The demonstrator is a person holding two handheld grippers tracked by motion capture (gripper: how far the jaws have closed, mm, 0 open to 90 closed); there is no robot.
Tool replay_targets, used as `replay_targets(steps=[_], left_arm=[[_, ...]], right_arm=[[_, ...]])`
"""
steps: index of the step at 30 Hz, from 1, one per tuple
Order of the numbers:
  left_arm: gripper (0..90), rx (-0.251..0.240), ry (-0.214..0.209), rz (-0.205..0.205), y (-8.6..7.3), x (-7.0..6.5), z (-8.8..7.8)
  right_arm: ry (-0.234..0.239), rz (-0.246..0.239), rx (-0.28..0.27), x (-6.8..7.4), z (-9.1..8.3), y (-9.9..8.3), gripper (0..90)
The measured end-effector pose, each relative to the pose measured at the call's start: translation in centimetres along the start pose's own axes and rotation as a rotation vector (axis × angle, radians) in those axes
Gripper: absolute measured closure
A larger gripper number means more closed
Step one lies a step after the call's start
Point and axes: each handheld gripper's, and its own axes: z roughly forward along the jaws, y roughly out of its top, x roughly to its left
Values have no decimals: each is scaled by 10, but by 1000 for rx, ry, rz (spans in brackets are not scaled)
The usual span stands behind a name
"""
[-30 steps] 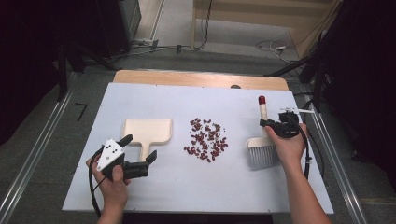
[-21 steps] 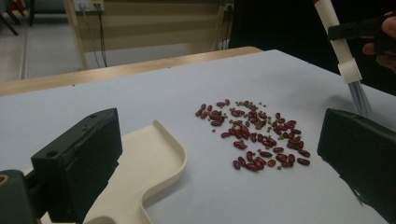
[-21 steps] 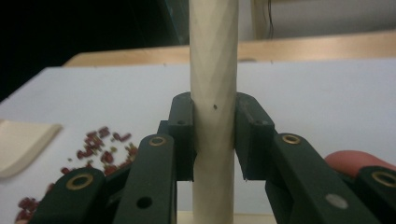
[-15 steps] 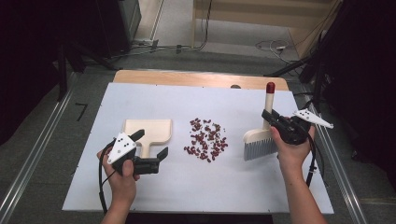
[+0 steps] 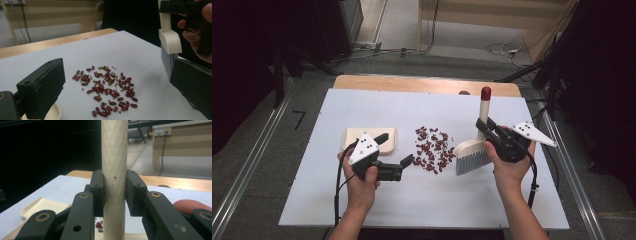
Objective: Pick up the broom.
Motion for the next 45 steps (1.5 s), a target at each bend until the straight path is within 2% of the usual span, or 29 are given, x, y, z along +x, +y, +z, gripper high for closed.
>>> replay_targets(steps=[2,3,4,11,12,13,15,22,26,30,32,34,35,40,45], left_arm=[[0,11,4,-2,1,-5,3],[0,13,-15,-16,1,-8,4],[0,14,-24,-22,1,-10,4],[3,30,-116,-44,4,-25,10],[12,35,-141,-51,6,-28,12],[33,38,-147,-49,6,-31,13],[55,50,-156,-39,7,-36,15],[162,117,-209,-55,4,-48,27],[240,156,-217,-71,1,-53,35],[310,182,-200,-83,-2,-54,40],[407,187,-196,-89,-3,-54,40],[435,195,-192,-89,-3,-54,40],[498,197,-193,-89,-3,-54,40],[649,209,-201,-95,-4,-54,41],[679,230,-208,-88,-4,-52,41]], right_arm=[[16,-3,0,8,1,-1,691],[30,-16,-3,17,2,-2,691],[30,-16,-3,17,2,-2,691],[56,-54,-7,42,3,-7,690],[58,-55,-4,44,3,-8,691],[52,-68,-7,50,4,-10,691],[51,-71,-7,52,4,-11,691],[72,-110,-6,70,4,-16,690],[92,-135,-11,84,2,-18,690],[101,-138,-12,91,2,-21,690],[100,-136,-15,96,2,-24,689],[100,-138,-14,97,2,-25,689],[99,-139,-18,100,1,-25,689],[82,-140,-26,101,1,-26,689],[94,-134,-20,101,2,-27,688]])
